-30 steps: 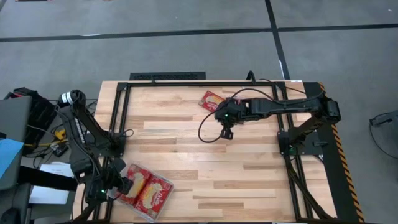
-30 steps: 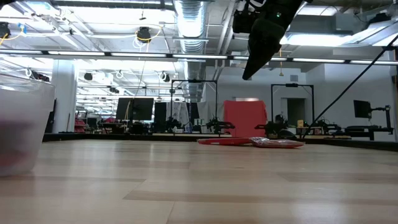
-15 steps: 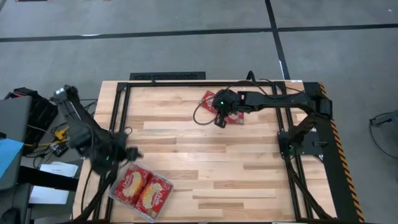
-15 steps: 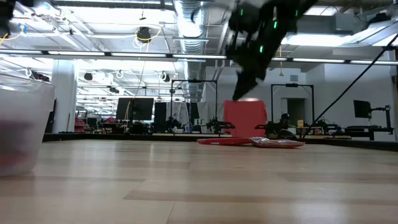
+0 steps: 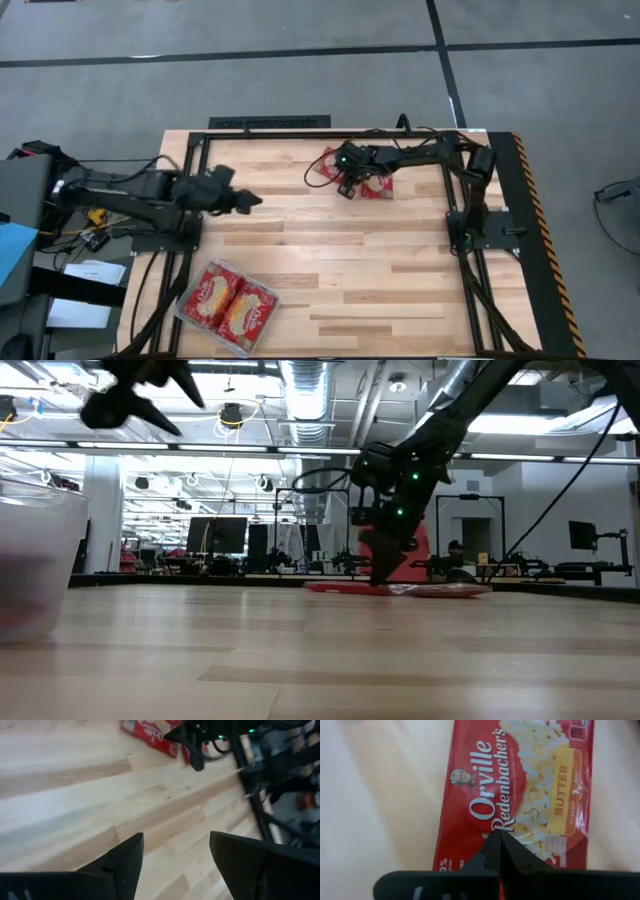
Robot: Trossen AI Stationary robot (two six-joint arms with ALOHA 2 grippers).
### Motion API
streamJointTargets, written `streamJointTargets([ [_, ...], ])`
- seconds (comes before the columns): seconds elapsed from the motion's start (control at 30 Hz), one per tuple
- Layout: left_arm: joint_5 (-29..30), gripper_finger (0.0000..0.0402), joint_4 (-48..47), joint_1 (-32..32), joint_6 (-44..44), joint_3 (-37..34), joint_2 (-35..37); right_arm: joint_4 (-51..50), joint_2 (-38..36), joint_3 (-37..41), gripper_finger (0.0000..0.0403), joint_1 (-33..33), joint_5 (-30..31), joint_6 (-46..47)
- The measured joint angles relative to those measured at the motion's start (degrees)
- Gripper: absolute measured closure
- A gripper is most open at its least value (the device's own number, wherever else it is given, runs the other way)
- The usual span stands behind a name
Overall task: Sort popcorn bags into baskets
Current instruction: Put the red popcorn bag into the transparent bin
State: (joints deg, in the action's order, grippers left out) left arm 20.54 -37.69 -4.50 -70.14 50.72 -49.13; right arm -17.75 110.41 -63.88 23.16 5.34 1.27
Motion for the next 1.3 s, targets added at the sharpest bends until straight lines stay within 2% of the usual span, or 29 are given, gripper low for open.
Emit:
streamJointTargets([
  [0.13,-9.8,0.0186,4.0,9.1,9.9,0.0,-5.8,0.1,0.1,0.1,0.0389,-5.2,-2.1,-2.2],
  [0.33,-21.6,0.0186,12.2,19.2,22.0,0.0,-17.2,-1.8,-2.1,0.4,0.0377,-13.6,-5.8,-8.7],
  [0.5,-33.3,0.0186,23.9,24.0,28.1,0.0,-29.2,-3.5,-6.4,0.8,0.0389,-18.6,-6.2,-8.4],
  [0.67,-44.8,0.0186,41.3,25.5,28.7,0.5,-42.8,-4.6,-13.4,0.5,0.039,-21.6,-4.6,-4.1],
  [0.8,-48.3,0.0186,46.2,25.2,30.3,4.7,-52.7,-7.2,-16.3,0.4,0.0382,-23.5,-2.2,0.2],
  [1.0,-51.8,0.0186,44.3,23.8,35.0,13.4,-63.2,-10.0,-14.5,1.3,0.0387,-25.8,-0.7,4.4],
  [1.13,-51.4,0.0186,37.9,23.2,40.7,18.5,-66.5,-6.2,-14.4,5.8,0.0391,-27.2,-0.9,7.9],
  [1.3,-48.9,0.0186,31.7,24.0,48.2,22.8,-66.2,-0.7,-14.9,11.2,0.038,-29.1,-0.9,13.1],
])
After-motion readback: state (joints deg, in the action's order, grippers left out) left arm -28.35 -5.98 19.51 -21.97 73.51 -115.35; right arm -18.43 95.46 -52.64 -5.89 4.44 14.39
